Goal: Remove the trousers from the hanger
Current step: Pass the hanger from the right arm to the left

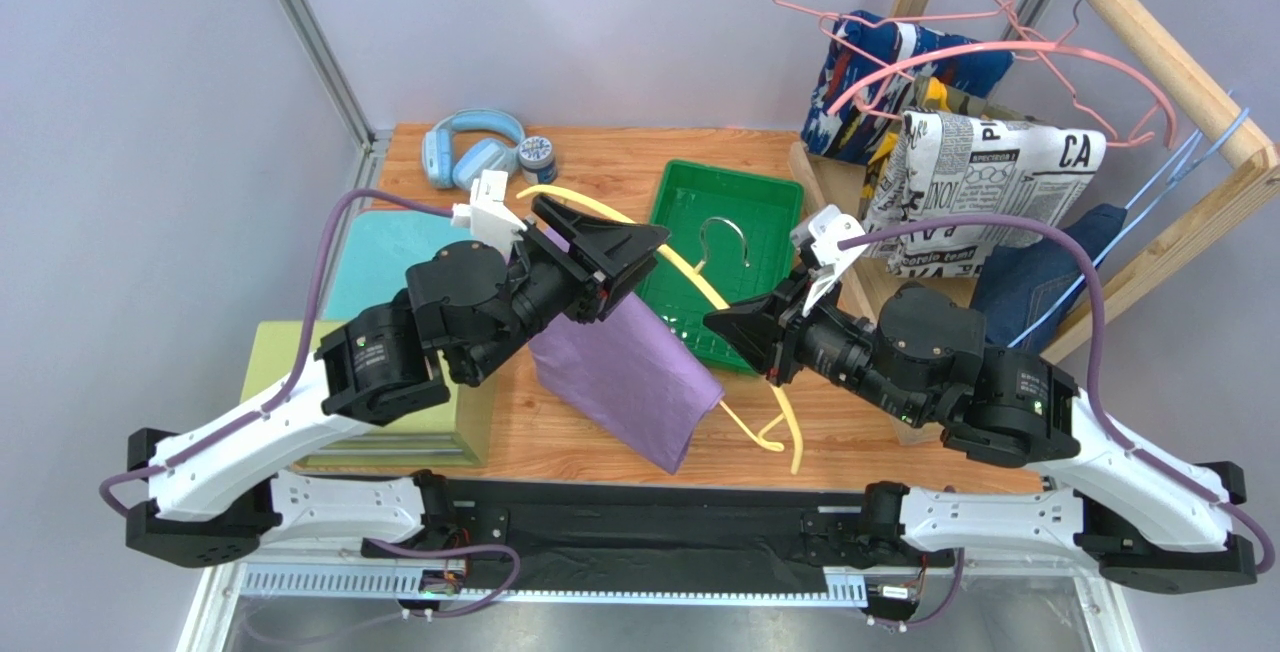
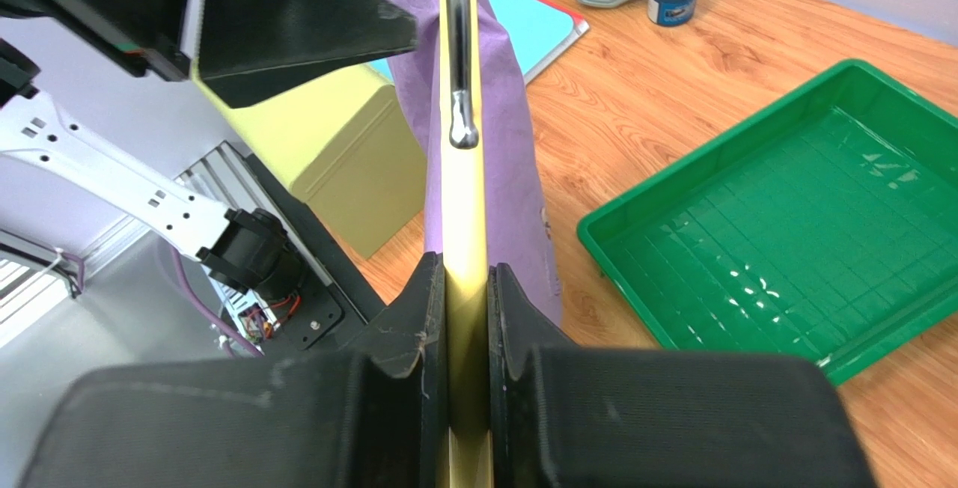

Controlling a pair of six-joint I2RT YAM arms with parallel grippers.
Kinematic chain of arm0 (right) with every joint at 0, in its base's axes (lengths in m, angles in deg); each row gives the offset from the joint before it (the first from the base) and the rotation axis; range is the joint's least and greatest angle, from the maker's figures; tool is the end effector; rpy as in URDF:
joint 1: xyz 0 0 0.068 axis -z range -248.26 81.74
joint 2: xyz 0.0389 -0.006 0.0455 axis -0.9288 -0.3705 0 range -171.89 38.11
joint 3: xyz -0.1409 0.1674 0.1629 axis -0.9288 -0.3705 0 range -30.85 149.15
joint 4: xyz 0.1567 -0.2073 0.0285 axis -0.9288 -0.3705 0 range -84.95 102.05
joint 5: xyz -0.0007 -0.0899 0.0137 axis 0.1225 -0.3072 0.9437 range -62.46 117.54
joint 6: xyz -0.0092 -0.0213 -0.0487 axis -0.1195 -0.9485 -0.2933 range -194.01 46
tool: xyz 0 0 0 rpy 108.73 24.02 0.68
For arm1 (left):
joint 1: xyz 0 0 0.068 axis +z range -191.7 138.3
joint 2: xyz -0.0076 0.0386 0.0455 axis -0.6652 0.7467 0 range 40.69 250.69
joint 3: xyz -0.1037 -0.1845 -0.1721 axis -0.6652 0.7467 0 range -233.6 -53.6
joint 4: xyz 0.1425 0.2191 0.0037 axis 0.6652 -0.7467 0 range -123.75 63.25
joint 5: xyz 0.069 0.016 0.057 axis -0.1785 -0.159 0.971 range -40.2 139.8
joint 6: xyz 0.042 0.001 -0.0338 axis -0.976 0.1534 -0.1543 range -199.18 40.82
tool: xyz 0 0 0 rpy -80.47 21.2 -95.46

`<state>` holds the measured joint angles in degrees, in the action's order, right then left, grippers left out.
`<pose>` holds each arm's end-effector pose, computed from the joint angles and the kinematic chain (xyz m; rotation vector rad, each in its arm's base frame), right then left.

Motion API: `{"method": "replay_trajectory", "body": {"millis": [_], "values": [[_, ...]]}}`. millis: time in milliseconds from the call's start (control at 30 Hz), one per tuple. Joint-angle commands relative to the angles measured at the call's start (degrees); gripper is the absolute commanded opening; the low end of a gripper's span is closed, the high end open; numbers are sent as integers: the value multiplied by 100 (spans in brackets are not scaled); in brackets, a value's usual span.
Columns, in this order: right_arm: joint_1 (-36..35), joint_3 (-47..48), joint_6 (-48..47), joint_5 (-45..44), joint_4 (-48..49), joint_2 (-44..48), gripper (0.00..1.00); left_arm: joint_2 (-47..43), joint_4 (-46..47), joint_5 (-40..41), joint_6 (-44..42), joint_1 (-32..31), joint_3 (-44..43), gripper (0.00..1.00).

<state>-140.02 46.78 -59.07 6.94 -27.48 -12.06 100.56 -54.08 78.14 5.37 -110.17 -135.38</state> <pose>0.0576 0.1343 0.4598 -0.6289 1.7228 0.7674 0.0881 -0.1773 0.4789 -0.6894 1.7989 -1.5500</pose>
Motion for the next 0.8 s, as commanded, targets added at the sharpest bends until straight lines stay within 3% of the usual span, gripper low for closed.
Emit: {"method": "replay_trajectory", "body": {"millis": [0,167,267,300,400,467,567,600,700,767], "values": [[-91,148,-61,12,1307,148,0,235,299,322,482,18,-66,58],[-319,156,-140,74,1413,104,0,384,334,339,536,9,-137,55],[-452,261,-219,143,1308,-27,0,393,526,278,466,9,-102,40],[-470,288,-246,222,1255,-62,0,367,571,208,431,17,-93,26],[-487,201,-325,661,1272,-10,0,148,684,-107,343,44,64,0],[-479,95,-351,812,1263,130,3,-54,851,-371,351,53,362,0],[-487,7,-456,996,1044,262,27,-502,791,-679,413,70,653,0],[-479,-54,-492,1075,991,315,42,-782,773,-750,413,62,733,0],[-487,-413,-649,1295,956,718,59,-1327,773,-1040,448,88,953,0],[-479,-730,-773,1260,1201,1026,65,-1513,756,-1486,369,158,866,0]]}}
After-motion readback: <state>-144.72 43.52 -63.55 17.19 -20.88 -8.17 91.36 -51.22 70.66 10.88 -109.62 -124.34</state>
